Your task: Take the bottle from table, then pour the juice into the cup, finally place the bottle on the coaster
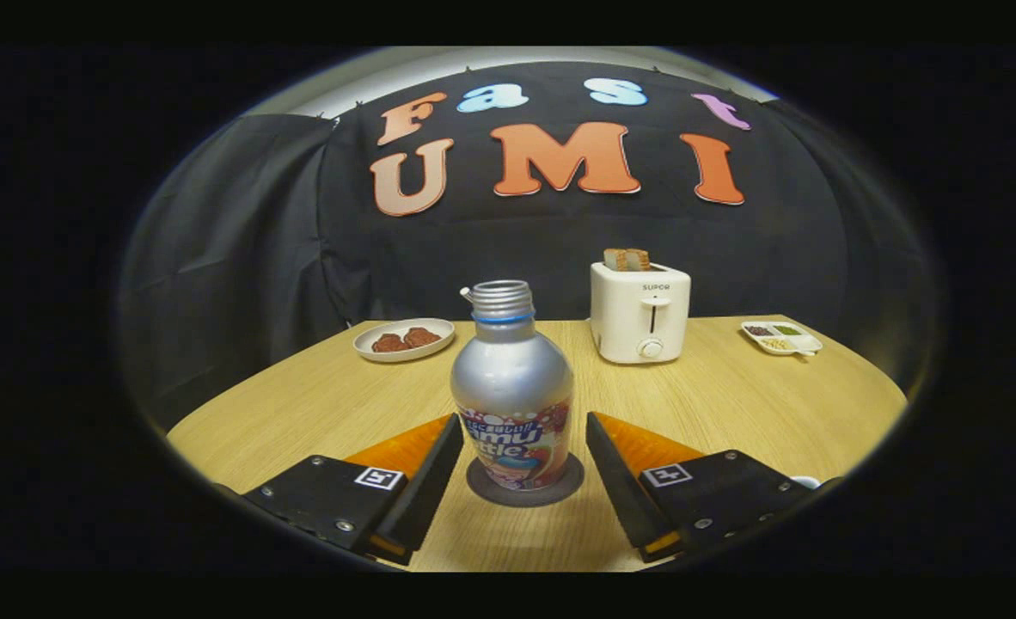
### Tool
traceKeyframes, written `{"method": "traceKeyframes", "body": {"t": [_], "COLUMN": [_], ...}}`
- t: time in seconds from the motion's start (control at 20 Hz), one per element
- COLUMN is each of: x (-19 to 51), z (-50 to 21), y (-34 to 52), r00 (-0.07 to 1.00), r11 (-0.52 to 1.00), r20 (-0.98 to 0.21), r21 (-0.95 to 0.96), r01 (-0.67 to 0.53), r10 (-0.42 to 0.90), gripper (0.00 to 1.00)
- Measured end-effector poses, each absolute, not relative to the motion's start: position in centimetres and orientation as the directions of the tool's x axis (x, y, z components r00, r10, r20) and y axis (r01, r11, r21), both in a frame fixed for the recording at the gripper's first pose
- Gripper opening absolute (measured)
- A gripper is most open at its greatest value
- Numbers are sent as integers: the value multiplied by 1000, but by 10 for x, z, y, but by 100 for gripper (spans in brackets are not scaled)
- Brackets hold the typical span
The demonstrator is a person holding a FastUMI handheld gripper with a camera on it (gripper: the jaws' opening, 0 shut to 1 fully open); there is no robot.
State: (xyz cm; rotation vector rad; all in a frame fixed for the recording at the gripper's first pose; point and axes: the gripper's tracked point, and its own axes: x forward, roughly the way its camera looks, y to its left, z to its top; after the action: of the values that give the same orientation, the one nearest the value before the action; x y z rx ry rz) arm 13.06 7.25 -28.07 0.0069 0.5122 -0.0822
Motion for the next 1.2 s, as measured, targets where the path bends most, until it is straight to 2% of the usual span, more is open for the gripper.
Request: {"method": "traceKeyframes", "body": {"t": [0.2, 0.85, 1.2], "x": [119, 77, 54], "z": [-258, -132, -94], "y": [75, 64, 41], "r00": [885, 972, 986], "r11": [998, 1000, 1000], "r20": [-464, -235, -164], "r21": [0, -13, -5], "r01": [56, 10, 30], "r10": [-50, -13, -30], "gripper": [86, 86, 86]}}
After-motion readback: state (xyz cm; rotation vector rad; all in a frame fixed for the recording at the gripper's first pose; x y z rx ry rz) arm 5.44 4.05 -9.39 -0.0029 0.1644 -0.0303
